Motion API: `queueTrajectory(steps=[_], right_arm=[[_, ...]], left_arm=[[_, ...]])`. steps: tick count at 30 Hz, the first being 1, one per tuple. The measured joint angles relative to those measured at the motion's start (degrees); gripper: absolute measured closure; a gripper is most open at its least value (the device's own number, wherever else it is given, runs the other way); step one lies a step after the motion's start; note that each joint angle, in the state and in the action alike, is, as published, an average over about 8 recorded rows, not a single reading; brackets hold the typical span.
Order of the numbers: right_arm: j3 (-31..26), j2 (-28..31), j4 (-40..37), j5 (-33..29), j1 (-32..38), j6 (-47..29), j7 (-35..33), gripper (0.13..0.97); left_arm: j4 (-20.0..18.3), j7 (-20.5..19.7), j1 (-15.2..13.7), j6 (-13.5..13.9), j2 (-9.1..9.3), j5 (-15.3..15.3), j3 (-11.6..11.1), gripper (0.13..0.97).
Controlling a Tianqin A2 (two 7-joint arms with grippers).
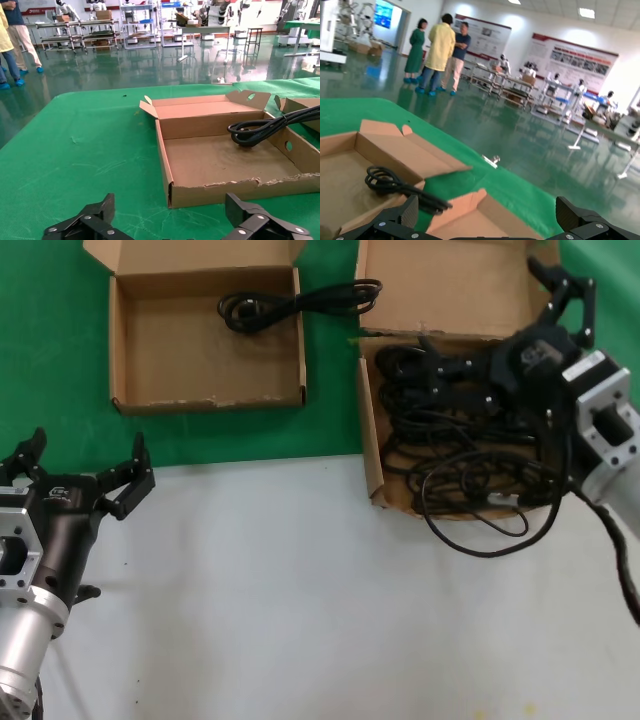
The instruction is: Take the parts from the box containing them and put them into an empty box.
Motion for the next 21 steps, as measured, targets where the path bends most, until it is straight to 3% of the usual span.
queueTrajectory(steps=[3, 7, 15, 21], right_arm=[[0.3, -0.2, 0.1, 0.2, -1.3, 0.9, 1.0, 0.129], [0.6, -0.5, 0.2, 0.6, -3.1, 2.2, 2.5, 0.129], [1.3, -1.0, 0.3, 1.2, -6.7, 4.7, 5.2, 0.129], [1.9, -1.4, 0.5, 1.7, -9.4, 6.6, 7.3, 0.129]], left_arm=[[0.0, 0.0, 0.0, 0.0, 0.00, 0.0, 0.0, 0.332], [0.0, 0.0, 0.1, -0.1, 0.01, -0.1, 0.0, 0.332], [0.0, 0.1, 0.2, -0.2, 0.02, -0.2, -0.1, 0.203], [0.0, 0.1, 0.3, -0.3, 0.03, -0.3, -0.1, 0.163]])
